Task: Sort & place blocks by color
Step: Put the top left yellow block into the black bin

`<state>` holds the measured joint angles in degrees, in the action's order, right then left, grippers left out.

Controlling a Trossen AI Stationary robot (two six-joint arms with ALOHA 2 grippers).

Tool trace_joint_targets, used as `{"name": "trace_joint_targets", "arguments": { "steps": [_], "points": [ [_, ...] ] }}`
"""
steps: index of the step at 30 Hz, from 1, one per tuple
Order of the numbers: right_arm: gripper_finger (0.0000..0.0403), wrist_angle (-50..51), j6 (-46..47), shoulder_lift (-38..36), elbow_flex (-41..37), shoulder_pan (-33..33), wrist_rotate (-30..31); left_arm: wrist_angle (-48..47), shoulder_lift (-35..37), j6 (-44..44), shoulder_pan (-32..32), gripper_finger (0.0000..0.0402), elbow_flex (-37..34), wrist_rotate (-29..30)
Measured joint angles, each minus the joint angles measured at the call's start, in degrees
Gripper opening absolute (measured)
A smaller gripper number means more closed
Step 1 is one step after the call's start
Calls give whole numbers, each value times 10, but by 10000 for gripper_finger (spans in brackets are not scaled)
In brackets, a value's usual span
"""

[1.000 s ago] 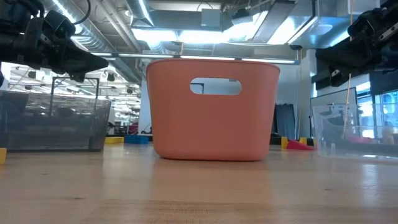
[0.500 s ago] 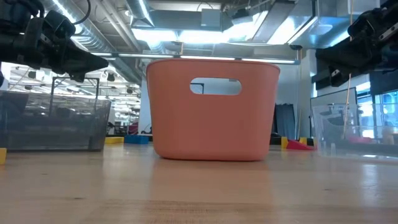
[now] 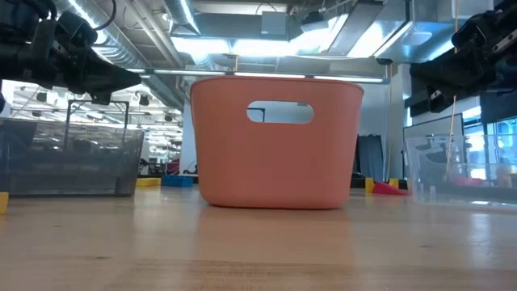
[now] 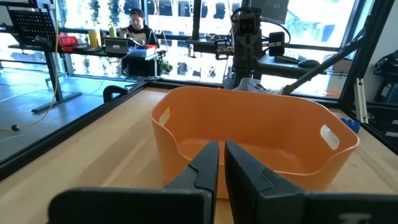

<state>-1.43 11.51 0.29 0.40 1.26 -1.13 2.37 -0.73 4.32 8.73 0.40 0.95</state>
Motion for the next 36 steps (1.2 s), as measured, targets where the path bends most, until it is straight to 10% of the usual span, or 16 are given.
{"name": "trace_joint_targets", "arguments": {
  "steps": [13, 19, 28, 36],
  "points": [
    [4, 0, 0, 0, 0, 0, 0, 67, 0, 9, 0, 21, 0, 79],
    [4, 0, 0, 0, 0, 0, 0, 100, -30, 46, 0, 84, 12, 95],
    [4, 0, 0, 0, 0, 0, 0, 98, -198, 61, 1, 232, 112, 188],
    [4, 0, 0, 0, 0, 0, 0, -58, -403, 150, 79, 264, 243, 338]
  ]
}}
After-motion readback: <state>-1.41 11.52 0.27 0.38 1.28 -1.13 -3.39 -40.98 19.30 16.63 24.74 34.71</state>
